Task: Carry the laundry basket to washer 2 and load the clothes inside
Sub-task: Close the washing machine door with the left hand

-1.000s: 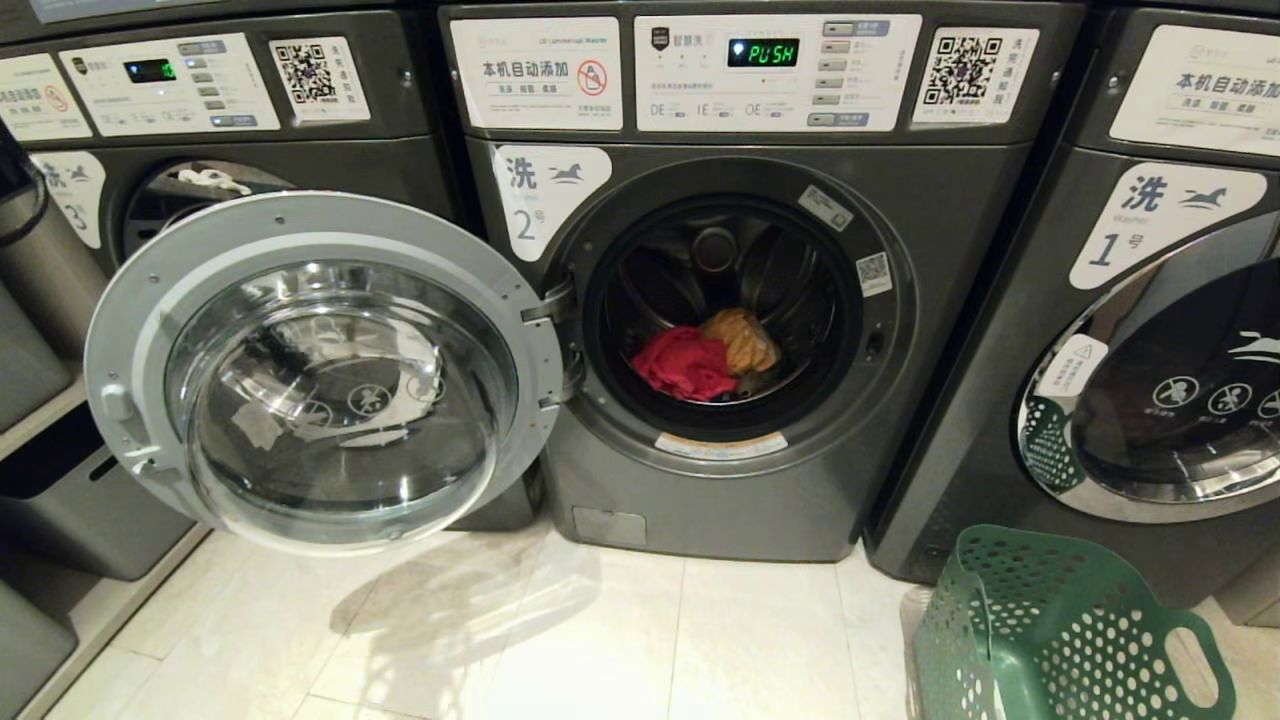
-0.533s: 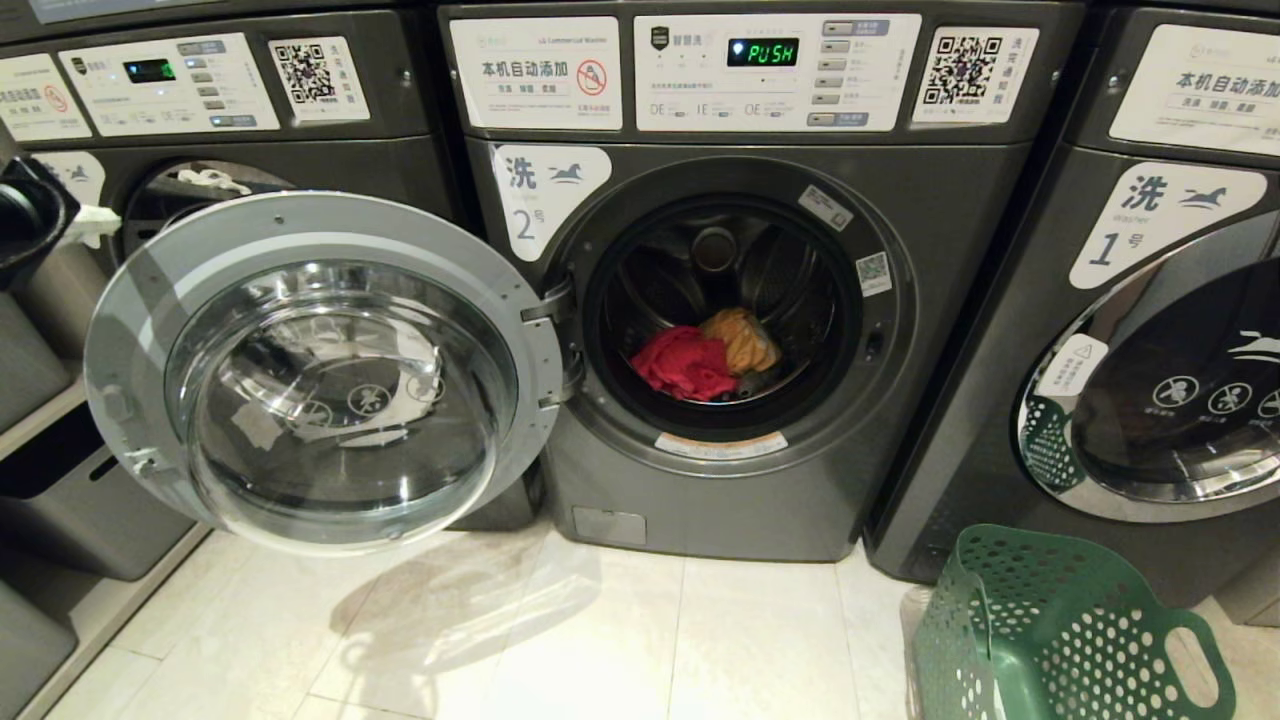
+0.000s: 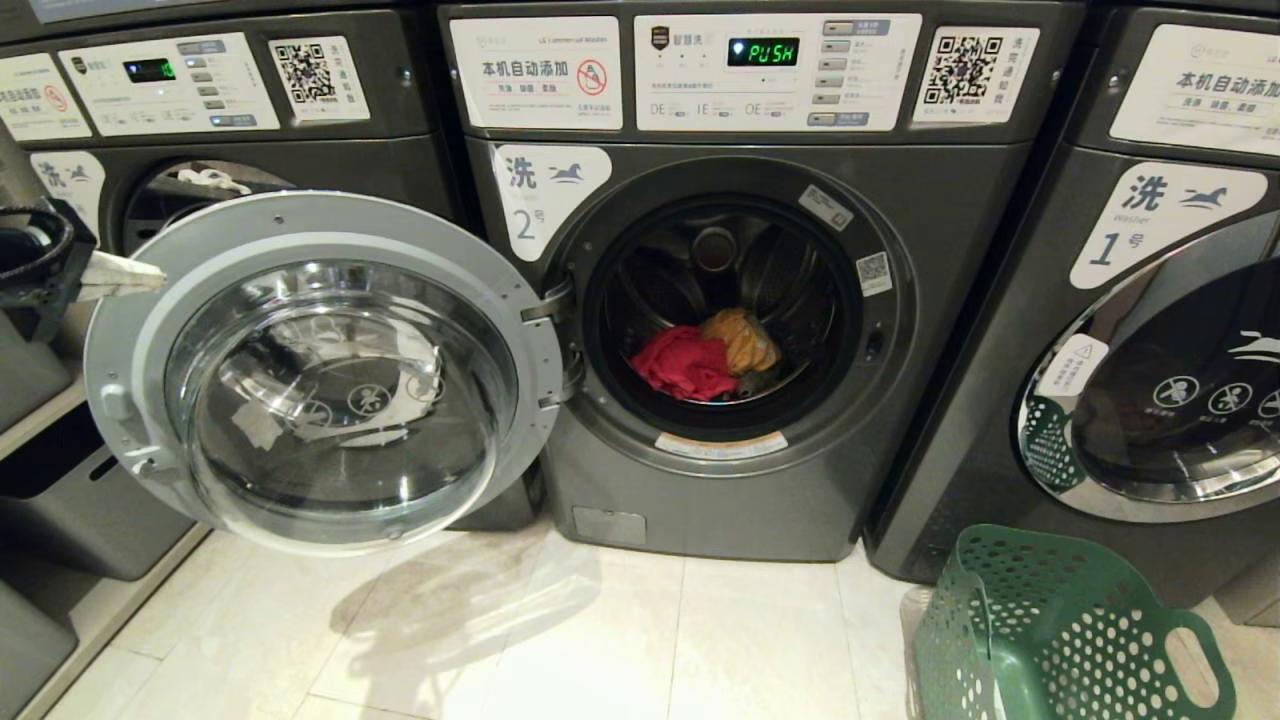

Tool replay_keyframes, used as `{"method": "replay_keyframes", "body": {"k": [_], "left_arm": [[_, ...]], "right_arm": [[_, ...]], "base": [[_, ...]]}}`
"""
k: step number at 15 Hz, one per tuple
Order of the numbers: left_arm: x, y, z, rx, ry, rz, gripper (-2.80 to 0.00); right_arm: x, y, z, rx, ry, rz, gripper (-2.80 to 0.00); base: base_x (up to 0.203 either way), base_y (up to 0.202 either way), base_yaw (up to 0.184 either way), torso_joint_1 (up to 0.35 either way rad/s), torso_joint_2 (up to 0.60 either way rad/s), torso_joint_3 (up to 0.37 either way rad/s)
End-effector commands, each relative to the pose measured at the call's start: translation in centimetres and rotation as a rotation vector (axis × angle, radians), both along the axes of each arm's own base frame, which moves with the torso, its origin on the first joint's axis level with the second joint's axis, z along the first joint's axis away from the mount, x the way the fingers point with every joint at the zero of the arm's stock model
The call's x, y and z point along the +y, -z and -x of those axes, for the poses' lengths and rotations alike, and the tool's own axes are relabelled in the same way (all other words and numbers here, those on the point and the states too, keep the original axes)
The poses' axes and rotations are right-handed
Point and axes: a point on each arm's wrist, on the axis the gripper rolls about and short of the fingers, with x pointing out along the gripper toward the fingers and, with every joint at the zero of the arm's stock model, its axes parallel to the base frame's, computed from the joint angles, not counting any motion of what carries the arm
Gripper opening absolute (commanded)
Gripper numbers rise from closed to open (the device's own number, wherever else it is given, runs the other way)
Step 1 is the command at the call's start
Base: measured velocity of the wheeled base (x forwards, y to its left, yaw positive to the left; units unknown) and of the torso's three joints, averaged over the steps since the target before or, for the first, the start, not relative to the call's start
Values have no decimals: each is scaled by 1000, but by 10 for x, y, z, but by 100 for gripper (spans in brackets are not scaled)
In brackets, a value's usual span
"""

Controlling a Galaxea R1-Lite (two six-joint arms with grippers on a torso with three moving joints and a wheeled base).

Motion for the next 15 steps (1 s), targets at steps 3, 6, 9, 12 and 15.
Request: {"method": "replay_keyframes", "body": {"k": [3, 6, 9, 12, 15], "left_arm": [[-3, -32, 15, -166, 16, -138, -280], [17, -21, -12, -250, -134, -336, -280], [45, 30, -56, -206, -242, -474, -280], [60, 64, -86, -269, -255, -520, -280], [53, 65, -81, -216, -148, -414, -280]], "right_arm": [[0, 0, 0, -1, 0, 0, -280], [0, 0, 0, 0, 0, 0, -280], [0, -1, 0, -1, 0, 0, -280], [0, 0, 0, 0, 0, 0, -280], [0, 0, 0, 0, 0, 2, -280]], "base": [[0, 0, 0, 0, 0, 0], [0, 0, 0, 0, 0, 0], [0, 0, 0, 0, 0, 0], [0, 0, 0, 0, 0, 0], [0, 0, 0, 0, 0, 0]]}}
